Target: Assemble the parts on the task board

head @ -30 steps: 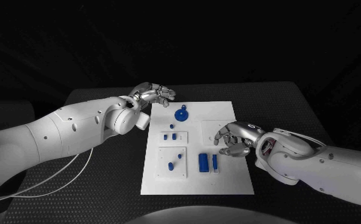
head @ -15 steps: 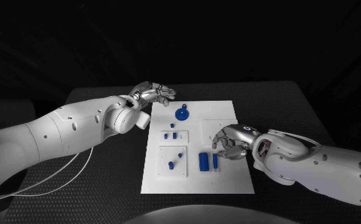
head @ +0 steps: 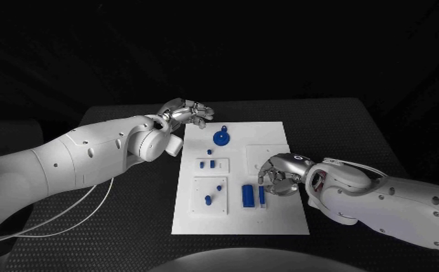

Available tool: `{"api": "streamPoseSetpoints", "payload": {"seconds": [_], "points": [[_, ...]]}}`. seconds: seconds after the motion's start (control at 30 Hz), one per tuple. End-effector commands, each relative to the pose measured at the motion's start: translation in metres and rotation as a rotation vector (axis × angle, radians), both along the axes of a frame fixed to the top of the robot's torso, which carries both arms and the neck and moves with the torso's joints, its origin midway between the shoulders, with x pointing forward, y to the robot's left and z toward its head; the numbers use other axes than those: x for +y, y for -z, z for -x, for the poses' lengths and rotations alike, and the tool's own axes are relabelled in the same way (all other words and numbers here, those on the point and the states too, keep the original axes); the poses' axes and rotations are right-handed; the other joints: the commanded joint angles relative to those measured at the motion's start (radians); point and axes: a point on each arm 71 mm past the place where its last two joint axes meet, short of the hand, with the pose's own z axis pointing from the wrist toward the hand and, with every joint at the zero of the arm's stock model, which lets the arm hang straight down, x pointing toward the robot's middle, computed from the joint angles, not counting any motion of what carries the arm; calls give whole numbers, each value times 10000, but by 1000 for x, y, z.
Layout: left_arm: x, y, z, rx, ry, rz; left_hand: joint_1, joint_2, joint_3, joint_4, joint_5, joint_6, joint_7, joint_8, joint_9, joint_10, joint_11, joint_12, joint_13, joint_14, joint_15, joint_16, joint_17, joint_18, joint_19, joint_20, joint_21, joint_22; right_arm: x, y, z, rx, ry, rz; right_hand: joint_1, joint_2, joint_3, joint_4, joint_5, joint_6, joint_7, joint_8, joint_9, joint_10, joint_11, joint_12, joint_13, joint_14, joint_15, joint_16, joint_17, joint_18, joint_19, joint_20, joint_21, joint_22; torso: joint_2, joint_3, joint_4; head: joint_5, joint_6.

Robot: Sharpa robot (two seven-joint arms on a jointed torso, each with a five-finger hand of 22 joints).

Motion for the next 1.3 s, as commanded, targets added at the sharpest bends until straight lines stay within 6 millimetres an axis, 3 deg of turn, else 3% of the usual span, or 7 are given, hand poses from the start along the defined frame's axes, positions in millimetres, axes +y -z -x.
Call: {"api": "streamPoseSetpoints", "payload": {"seconds": [0.03, 1.1, 1.3], "points": [[-2, -1, 0, -43, 151, 75, -3, 13, -15, 55, 35, -62, -15, 62, -17, -92, 4, 23, 0, 58, 20, -33, 17, 104, 87, 13, -42, 14, 1, 3, 2, 230, -209, 335, -13, 131, 63, 1, 52, 130, 63, 26, -19, -7, 5, 72, -14, 40, 12, -47, 13, 423, -20, 76, 43, -3, 0, 3, -13, 8, -16], [-3, -1, 0, -37, 148, 64, -13, 8, -16, 73, 36, -72, -13, 66, -19, -101, 6, 21, -1, 56, 22, -48, 32, 103, 89, 13, -59, 28, 5, 12, 6, 201, -99, 161, -248, 294, 63, -35, -191, 588, -80, 261, -47, 34, -125, 86, -40, 51, -93, -62, 43, 423, -33, 100, 106, 1, 1, -7, -5, 33, -110], [-2, -1, 1, -19, 148, 58, -15, 8, -16, 77, 37, -75, -12, 66, -20, -103, 7, 20, -1, 55, 22, -50, 35, 103, 90, 14, -62, 31, 6, 15, 6, -35, 66, 345, -298, 474, -1, -58, -328, 825, -179, 404, -14, 86, -222, 91, -54, 60, -166, -53, 60, 423, 1, 83, 132, -13, -3, -2, -3, 49, -115]]}}
